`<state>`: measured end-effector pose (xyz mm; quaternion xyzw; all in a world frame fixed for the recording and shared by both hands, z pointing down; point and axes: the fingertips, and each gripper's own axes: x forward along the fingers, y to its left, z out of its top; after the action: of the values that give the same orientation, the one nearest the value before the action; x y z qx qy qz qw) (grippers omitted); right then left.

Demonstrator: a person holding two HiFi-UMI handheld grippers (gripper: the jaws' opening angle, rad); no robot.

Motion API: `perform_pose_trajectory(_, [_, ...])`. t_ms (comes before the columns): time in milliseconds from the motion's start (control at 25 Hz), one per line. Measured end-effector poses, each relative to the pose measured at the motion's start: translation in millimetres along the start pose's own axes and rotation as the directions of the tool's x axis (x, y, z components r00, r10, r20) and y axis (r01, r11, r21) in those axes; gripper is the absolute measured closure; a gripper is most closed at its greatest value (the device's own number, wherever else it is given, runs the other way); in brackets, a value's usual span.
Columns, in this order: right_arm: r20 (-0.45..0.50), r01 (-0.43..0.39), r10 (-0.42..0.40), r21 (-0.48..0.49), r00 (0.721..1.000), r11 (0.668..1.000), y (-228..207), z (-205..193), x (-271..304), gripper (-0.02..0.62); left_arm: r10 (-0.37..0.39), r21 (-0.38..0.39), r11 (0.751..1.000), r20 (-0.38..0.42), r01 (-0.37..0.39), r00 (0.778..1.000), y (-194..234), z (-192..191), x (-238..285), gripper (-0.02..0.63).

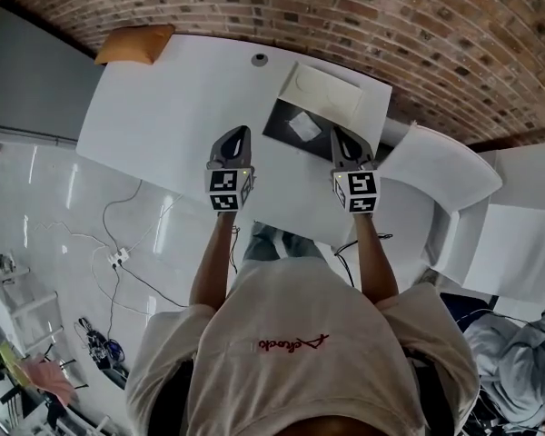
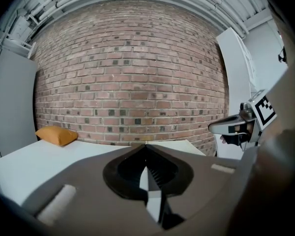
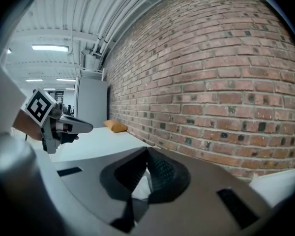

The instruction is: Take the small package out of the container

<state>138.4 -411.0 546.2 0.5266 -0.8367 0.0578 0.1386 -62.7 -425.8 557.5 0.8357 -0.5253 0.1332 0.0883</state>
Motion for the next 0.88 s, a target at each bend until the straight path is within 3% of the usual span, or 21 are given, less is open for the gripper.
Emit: perform_pose_trajectory(880, [-0.210, 0.007, -0.004, 0.014, 0.978, 1.000, 36.5, -84.2, 33.9, 0.584, -0.122, -0.102, 0.989, -0.150, 0.107, 0.981, 18.2, -100.2, 26.2, 0.597])
